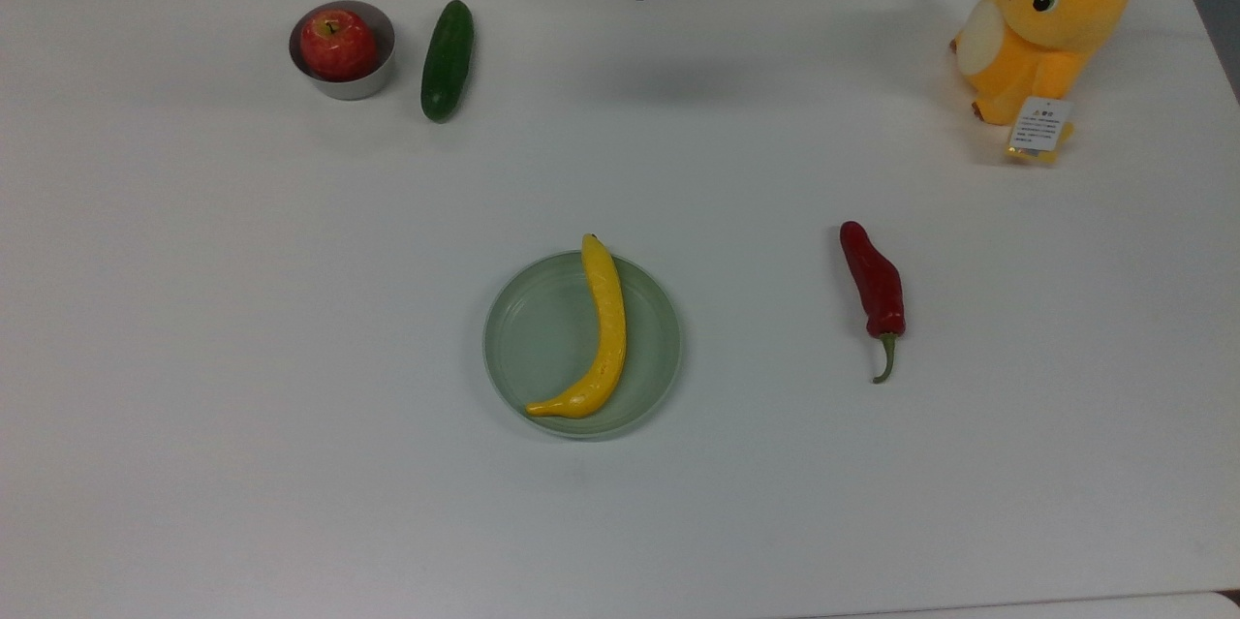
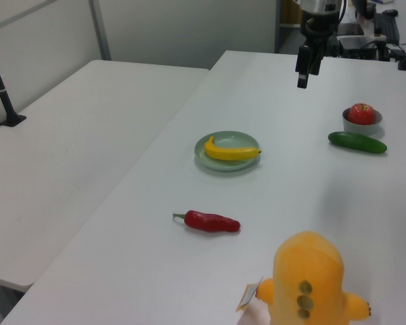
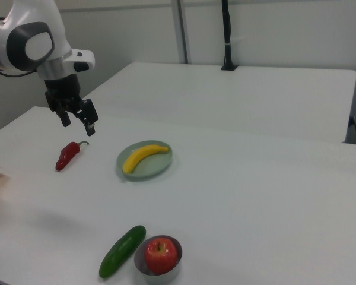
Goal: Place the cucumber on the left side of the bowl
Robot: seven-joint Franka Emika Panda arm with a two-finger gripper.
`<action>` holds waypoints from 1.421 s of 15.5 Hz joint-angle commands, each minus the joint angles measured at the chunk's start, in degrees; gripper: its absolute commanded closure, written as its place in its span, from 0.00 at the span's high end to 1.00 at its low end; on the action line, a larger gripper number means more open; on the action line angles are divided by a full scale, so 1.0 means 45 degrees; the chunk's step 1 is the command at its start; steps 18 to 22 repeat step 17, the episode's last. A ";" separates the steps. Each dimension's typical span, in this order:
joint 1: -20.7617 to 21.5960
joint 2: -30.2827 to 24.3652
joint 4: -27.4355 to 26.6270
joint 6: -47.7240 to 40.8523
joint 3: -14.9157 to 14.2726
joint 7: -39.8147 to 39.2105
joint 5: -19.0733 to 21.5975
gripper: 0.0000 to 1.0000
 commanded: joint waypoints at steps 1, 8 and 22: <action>0.0754 0.0202 0.0250 -0.0028 -0.0797 0.0199 0.0251 1.00; 0.1594 0.1061 0.1615 -0.0730 -0.1971 0.0180 0.0310 1.00; 0.1750 0.1101 0.1617 -0.0790 -0.1990 0.0277 0.0349 1.00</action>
